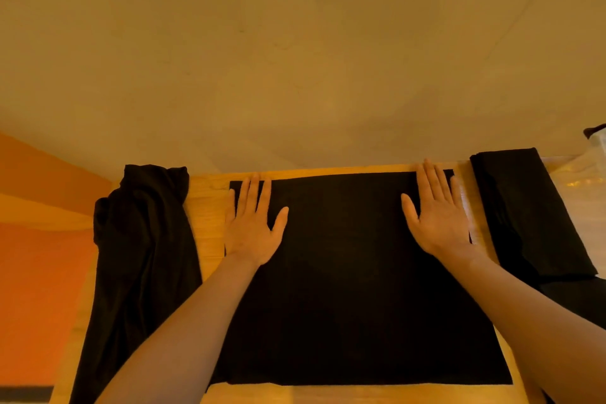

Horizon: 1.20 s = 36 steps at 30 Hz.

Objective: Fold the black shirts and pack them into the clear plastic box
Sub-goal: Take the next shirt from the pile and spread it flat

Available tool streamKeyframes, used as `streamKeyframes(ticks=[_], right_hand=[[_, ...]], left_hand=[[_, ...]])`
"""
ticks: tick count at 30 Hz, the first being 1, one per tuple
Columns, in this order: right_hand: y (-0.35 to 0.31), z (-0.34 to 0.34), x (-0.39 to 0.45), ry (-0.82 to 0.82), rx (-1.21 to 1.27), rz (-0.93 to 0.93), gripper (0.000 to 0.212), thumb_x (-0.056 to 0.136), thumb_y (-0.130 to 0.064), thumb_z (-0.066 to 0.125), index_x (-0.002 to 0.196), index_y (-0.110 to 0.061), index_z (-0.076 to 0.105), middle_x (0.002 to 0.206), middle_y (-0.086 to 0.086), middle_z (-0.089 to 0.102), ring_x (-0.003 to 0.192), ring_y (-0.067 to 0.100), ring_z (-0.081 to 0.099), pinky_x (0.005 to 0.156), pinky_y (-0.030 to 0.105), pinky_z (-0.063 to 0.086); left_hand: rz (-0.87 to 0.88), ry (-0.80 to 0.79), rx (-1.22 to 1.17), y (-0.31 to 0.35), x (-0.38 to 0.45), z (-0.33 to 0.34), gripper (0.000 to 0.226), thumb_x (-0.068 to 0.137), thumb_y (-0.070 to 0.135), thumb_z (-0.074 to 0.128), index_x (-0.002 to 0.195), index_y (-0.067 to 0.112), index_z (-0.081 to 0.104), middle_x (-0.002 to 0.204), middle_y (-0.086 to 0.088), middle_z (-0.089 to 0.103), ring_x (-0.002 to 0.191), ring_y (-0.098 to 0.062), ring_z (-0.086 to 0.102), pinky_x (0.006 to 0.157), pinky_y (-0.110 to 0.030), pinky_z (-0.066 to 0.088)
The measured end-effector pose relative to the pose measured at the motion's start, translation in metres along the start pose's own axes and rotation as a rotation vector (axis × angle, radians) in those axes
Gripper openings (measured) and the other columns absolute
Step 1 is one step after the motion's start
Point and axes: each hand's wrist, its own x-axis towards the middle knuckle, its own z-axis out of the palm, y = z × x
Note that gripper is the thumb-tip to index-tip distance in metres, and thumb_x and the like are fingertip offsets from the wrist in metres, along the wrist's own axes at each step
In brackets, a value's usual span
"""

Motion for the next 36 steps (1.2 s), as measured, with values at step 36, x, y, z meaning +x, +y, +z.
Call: streamKeyframes(ticks=[36], right_hand=[[0.011, 0.010, -0.204, -0.060, -0.056, -0.181, 0.065, 0.098, -0.055, 0.021, 0.152, -0.020, 0.020, 0.160, -0.003, 0.014, 0.148, 0.014, 0.007, 0.118, 0.044, 0.013]], left_hand=[[0.055, 0.018, -0.051, 0.042, -0.210, 0.047, 0.065, 0.097, 0.061, 0.023, 0.153, 0.027, 0.019, 0.161, 0.003, 0.013, 0.149, -0.018, 0.006, 0.117, -0.045, 0.012]])
